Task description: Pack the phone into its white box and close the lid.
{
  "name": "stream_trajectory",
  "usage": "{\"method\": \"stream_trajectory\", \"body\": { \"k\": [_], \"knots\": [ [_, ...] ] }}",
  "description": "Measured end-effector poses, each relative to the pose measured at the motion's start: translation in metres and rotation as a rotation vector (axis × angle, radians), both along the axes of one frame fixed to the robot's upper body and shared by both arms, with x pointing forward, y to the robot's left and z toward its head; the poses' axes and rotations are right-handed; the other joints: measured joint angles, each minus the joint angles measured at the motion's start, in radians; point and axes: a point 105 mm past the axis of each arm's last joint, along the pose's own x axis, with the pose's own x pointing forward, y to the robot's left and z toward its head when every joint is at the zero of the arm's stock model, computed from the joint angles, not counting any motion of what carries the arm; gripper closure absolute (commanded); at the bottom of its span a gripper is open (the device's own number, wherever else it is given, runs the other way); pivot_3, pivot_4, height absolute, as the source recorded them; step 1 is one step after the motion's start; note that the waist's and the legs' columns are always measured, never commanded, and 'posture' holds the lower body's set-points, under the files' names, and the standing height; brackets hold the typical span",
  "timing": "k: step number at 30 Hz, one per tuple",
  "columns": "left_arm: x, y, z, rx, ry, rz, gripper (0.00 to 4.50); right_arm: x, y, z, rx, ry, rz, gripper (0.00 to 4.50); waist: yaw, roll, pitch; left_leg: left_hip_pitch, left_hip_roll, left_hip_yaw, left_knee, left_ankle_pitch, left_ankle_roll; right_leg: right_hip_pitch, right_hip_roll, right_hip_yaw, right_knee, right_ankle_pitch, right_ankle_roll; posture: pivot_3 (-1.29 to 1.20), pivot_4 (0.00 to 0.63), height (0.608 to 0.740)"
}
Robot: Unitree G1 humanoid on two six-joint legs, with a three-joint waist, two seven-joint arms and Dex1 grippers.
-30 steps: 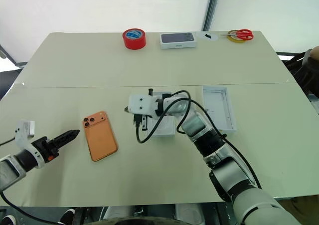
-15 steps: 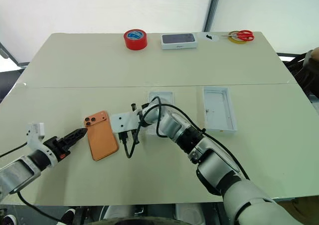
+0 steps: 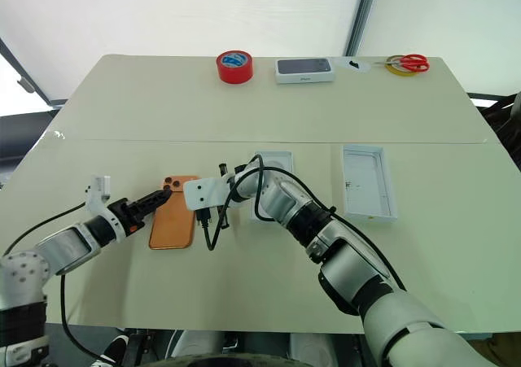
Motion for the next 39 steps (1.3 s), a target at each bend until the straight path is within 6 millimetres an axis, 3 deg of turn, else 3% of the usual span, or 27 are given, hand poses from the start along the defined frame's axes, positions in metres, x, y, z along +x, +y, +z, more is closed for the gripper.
{"method": "stream_trajectory", "body": {
  "k": [19, 22, 26, 39],
  "knots": [
    [-0.025, -0.004, -0.002, -0.053, 0.094, -0.185, 1.57, 0.002, -0.001, 0.002, 0.013, -0.018, -0.019, 4.46, -0.031, 0.0, 0.0, 0.0, 0.0, 0.0, -0.002, -0.001, 0.001, -0.001, 0.0, 0.0, -0.001, 0.0, 0.0, 0.0, 0.15, 0.74],
    [-0.025, -0.003, -0.004, -0.063, 0.105, -0.18, 2.41, 0.002, -0.001, 0.002, 0.013, -0.018, -0.021, 4.5, -0.032, 0.0, 0.0, 0.0, 0.0, 0.0, -0.002, -0.001, 0.001, -0.001, 0.0, 0.0, -0.001, 0.0, 0.0, 0.0, 0.15, 0.74],
    [-0.027, -0.004, -0.005, -0.106, 0.105, -0.193, 4.19, 0.003, -0.001, 0.002, 0.014, -0.017, -0.024, 4.5, -0.032, -0.001, 0.0, -0.001, 0.0, -0.001, -0.002, -0.001, 0.001, -0.001, 0.0, 0.0, -0.002, 0.0, 0.0, 0.0, 0.15, 0.74],
    [-0.029, -0.006, -0.003, -0.2, 0.102, -0.195, 4.49, 0.004, -0.003, 0.002, 0.024, -0.007, -0.042, 4.5, -0.035, -0.002, -0.001, 0.0, 0.0, -0.001, -0.004, -0.002, 0.002, -0.002, 0.0, 0.0, -0.002, 0.0, 0.0, 0.0, 0.15, 0.74]
  ]
}}
